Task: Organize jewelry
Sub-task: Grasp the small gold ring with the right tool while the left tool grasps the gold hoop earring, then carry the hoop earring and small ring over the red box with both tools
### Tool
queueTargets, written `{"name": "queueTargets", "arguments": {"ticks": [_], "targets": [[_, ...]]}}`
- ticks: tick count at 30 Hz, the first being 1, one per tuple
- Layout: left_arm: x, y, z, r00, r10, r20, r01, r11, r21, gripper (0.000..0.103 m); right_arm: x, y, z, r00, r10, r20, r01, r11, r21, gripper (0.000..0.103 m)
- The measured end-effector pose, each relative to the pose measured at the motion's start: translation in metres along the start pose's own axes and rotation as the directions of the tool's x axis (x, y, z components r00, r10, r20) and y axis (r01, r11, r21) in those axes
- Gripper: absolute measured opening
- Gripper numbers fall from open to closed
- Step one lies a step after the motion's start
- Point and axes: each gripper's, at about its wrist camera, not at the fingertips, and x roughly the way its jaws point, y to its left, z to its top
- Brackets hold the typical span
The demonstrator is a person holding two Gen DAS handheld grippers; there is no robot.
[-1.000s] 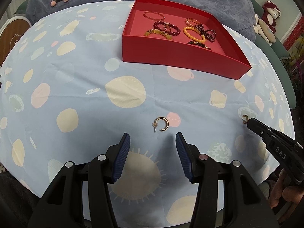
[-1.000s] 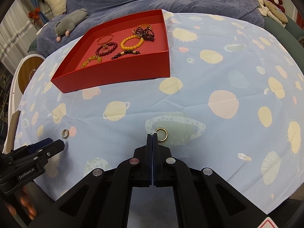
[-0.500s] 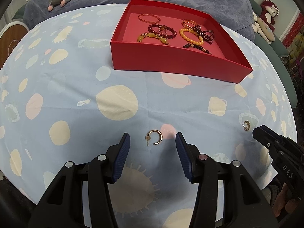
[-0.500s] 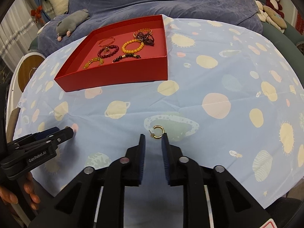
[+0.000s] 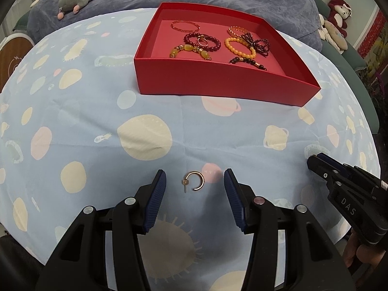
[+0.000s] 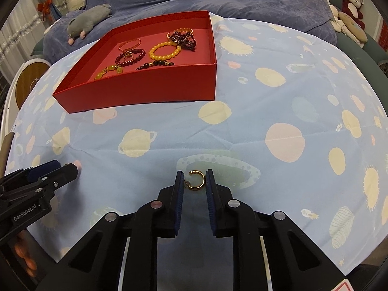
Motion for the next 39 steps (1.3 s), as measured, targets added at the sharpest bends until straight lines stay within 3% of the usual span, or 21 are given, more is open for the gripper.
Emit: {"name": "queueTargets", "arguments": {"ticks": [8,12,17,27,39], "targets": [[-0.001,0.003,-0.002,1.0,0.001,0.012,-0.001,1.0,0.002,0.039,-0.003,0.0,-0.003,1.0,0.022,-0.003,-0.022,0.999,0.024,0.017],[-0.001,0.002,-0.002,1.0,-0.012,0.007,0.012,1.0,0.011,0.024,-0.006,0.001,-0.005,1.0,0.029,-0.002,-0.029,0.999,0.023,0.017],[0.0,-0.003,-0.002,1.0,-0.008,0.002,0.008,0.999,0.039,0.018,-0.009,0.003,-0.008,0.999,0.033,-0.003,-0.033,0.999,0.021,0.017],[-0.007,-0.014,-0.006,1.0,-0.007,-0.013,0.007,0.998,0.062,0.018,-0.024,0.011,-0.015,0.999,0.05,0.006,-0.05,0.999,0.013,0.017],[-0.057,-0.032,-0.013,0.999,-0.014,0.03,0.011,0.996,0.088,0.018,-0.068,0.028,-0.026,0.995,0.093,0.046,-0.093,0.996,0.002,0.017]]}}
